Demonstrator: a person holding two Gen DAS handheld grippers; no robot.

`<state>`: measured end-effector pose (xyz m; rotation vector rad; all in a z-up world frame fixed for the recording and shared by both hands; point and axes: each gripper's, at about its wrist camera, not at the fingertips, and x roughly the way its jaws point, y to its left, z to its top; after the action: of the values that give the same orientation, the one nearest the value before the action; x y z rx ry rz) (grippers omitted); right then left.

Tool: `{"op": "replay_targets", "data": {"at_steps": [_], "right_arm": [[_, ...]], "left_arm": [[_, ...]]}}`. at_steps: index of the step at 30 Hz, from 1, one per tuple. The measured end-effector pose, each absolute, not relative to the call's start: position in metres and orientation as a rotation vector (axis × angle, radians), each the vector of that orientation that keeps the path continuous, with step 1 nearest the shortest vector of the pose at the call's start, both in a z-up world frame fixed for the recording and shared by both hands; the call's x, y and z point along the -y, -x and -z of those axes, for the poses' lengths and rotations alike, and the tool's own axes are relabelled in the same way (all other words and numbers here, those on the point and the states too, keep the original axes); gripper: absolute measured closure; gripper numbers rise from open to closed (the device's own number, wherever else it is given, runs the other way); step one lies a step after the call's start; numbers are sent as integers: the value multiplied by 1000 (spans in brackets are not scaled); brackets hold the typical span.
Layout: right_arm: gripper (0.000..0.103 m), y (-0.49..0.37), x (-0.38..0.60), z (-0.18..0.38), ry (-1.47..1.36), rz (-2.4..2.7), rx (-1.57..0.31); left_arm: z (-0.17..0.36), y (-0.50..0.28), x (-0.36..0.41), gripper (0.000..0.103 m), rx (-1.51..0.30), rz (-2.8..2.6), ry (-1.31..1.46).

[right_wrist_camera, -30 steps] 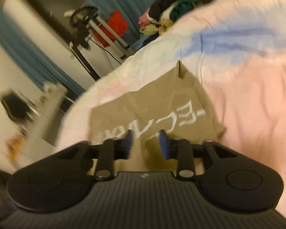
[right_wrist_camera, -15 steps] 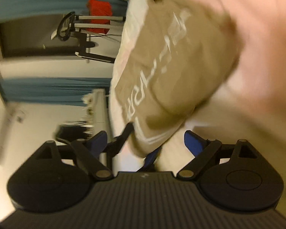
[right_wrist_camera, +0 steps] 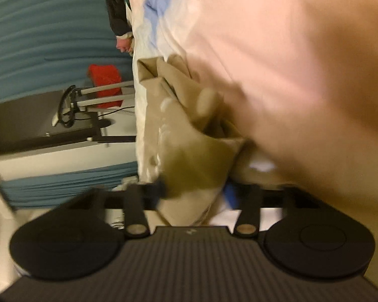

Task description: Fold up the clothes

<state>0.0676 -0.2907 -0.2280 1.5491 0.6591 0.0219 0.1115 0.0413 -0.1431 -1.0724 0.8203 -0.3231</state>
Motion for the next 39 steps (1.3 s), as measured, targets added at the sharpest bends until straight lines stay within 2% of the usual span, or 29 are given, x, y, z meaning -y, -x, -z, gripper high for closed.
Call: {"op": "replay_targets", "data": {"at_steps": [3, 6, 12, 16, 23, 28, 31, 36, 39], "right_arm": [[80, -64, 283, 210, -1444, -27, -601], [81, -48, 281, 194, -1418, -33, -558], [82, -11, 291, 141, -1378, -44, -498], [82, 4, 312, 108, -1392, -43, -489], [82, -28, 398, 72, -1397, 54, -447], [82, -89, 471, 42, -1295, 162, -328], [83, -118, 508, 22, -1212, 221, -194], [87, -145, 552, 16, -1047, 270, -21], [88, -160, 565, 51, -982, 314, -138]], "left_arm": [[137, -106, -45, 79, -820, 319, 1050], [125, -99, -49, 79, -833, 342, 1084], [74, -86, -32, 79, -813, 385, 972], [47, -97, -7, 79, -872, 419, 978], [10, -173, 101, 79, -979, 464, 920], [-10, -252, 197, 79, -956, 549, 908], [-17, -288, 244, 79, -910, 601, 900], [19, -328, 291, 79, -874, 601, 814], [72, -330, 292, 81, -924, 566, 718]]}}
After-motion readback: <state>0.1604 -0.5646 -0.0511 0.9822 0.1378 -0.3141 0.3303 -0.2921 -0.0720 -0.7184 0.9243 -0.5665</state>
